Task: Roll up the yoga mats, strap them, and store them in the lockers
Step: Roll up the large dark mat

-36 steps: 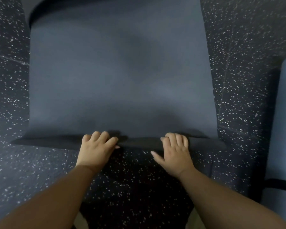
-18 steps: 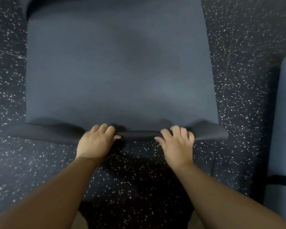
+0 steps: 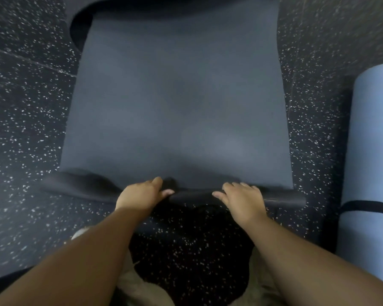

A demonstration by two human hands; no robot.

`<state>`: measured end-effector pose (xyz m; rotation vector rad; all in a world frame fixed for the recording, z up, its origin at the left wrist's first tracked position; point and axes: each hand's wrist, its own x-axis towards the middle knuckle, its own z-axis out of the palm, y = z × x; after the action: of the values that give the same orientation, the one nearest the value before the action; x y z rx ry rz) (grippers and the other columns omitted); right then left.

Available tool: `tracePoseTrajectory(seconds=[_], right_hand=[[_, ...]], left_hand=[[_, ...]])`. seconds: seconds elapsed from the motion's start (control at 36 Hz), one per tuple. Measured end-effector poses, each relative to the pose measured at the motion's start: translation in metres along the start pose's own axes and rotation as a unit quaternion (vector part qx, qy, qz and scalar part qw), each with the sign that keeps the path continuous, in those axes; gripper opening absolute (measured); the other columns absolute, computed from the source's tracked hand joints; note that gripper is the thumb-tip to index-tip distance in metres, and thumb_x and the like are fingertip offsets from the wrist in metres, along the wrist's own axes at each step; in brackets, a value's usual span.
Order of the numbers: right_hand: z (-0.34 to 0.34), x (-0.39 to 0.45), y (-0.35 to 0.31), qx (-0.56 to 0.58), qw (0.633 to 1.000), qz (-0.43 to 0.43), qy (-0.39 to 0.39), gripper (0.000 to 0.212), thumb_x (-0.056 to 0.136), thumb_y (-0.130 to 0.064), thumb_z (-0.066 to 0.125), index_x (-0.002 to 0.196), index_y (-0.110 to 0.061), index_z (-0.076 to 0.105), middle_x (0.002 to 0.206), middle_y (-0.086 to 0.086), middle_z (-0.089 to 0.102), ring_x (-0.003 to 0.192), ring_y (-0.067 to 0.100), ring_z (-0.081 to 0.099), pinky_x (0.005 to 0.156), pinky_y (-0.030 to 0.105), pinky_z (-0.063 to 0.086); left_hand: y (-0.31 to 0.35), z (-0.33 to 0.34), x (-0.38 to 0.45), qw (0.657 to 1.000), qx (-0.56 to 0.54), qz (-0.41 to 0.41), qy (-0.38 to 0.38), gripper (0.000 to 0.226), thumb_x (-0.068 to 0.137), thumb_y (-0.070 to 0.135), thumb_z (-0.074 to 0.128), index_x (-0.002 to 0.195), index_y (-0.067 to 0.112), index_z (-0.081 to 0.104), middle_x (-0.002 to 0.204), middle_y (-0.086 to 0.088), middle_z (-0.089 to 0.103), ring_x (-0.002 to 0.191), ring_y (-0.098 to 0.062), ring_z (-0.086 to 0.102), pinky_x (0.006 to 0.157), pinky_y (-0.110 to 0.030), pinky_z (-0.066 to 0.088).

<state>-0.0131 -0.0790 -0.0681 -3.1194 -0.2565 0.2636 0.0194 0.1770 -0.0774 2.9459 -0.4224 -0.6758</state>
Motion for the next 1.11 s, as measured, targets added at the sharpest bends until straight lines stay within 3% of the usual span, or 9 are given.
tracePoseTrajectory(seconds=[0.08,0.19,0.25,0.33,0.47,0.69,0.89,1.03,1.11], right_hand=[[0.002,0.006,0.002,0.021,0.999,-0.014,-0.034,0.048,0.096,-0.061,0.033,0.088,-0.019,0.055,0.093,0.001,0.067,0.096,0.025,0.060,0.070,0.033,0.027],[-0.003,0.020,0.005,0.007,0.996,-0.031,-0.086,0.041,0.098,-0.060,0.027,0.087,-0.022,0.040,0.103,0.001,0.067,0.103,0.024,0.059,0.072,0.033,0.028],[-0.005,0.025,0.005,0.005,0.995,-0.032,-0.089,0.041,0.098,-0.060,0.027,0.087,-0.023,0.039,0.104,0.000,0.066,0.103,0.024,0.059,0.073,0.033,0.029],[-0.001,0.028,0.003,-0.001,0.997,-0.043,-0.068,0.041,0.097,-0.060,0.029,0.086,-0.024,0.045,0.100,-0.002,0.065,0.100,0.022,0.059,0.071,0.033,0.029],[0.017,0.026,0.006,-0.023,0.999,-0.016,0.020,0.041,0.081,-0.053,0.066,0.062,-0.016,0.060,0.063,0.000,0.061,0.067,0.026,0.061,0.055,0.033,0.037],[0.026,0.021,0.007,-0.013,0.992,-0.012,0.129,0.045,0.077,-0.054,0.058,0.056,-0.014,0.057,0.061,0.003,0.053,0.057,0.025,0.057,0.048,0.035,0.043],[0.029,0.018,0.010,0.018,0.985,-0.001,0.170,0.048,0.087,-0.056,0.039,0.067,-0.015,0.054,0.060,-0.001,0.055,0.055,0.023,0.056,0.049,0.030,0.039],[0.035,0.025,0.014,0.023,0.984,0.004,0.175,0.047,0.090,-0.052,0.040,0.067,-0.014,0.055,0.060,0.000,0.055,0.056,0.024,0.057,0.049,0.033,0.040],[0.038,0.029,0.016,0.017,0.983,0.001,0.184,0.045,0.091,-0.048,0.038,0.067,-0.014,0.057,0.065,0.001,0.055,0.061,0.025,0.056,0.053,0.035,0.044]], left_hand=[[-0.006,-0.006,-0.004,0.999,-0.024,0.027,-0.010,0.048,0.090,0.064,0.040,0.099,0.017,0.035,0.109,-0.009,0.061,0.101,-0.033,0.059,0.067,-0.035,0.031],[-0.026,-0.014,-0.002,0.998,0.013,0.063,0.028,0.055,0.086,0.064,0.048,0.100,0.011,0.049,0.103,-0.009,0.061,0.100,-0.032,0.058,0.071,-0.037,0.035],[-0.045,-0.014,-0.006,0.995,0.021,0.073,0.065,0.055,0.085,0.063,0.049,0.085,0.009,0.055,0.084,-0.010,0.062,0.082,-0.033,0.062,0.064,-0.038,0.046],[-0.072,-0.008,-0.018,0.970,0.091,0.100,0.200,0.049,0.082,0.056,0.042,0.067,0.011,0.056,0.063,-0.007,0.053,0.058,-0.029,0.058,0.049,-0.035,0.044],[-0.073,0.004,-0.039,0.929,0.150,0.053,0.335,0.042,0.090,0.049,0.044,0.072,0.013,0.057,0.073,-0.008,0.055,0.078,-0.029,0.047,0.070,-0.042,0.036],[-0.059,0.017,-0.045,0.953,0.078,-0.034,0.291,0.067,0.098,0.060,0.020,0.086,0.013,0.065,0.086,-0.013,0.056,0.081,-0.036,0.053,0.078,-0.047,0.038],[-0.069,-0.002,-0.015,0.976,0.077,0.014,0.205,0.079,0.098,0.061,0.008,0.061,0.009,0.054,0.052,-0.011,0.053,0.042,-0.032,0.054,0.040,-0.031,0.039],[-0.068,-0.011,0.005,0.992,0.088,-0.038,0.082,0.045,0.090,0.050,0.056,0.085,0.006,0.059,0.073,-0.016,0.067,0.060,-0.038,0.065,0.049,-0.035,0.040],[-0.070,0.004,0.009,0.983,0.093,-0.032,0.156,0.048,0.085,0.050,0.055,0.076,0.003,0.053,0.068,-0.017,0.056,0.051,-0.035,0.060,0.043,-0.034,0.041]])
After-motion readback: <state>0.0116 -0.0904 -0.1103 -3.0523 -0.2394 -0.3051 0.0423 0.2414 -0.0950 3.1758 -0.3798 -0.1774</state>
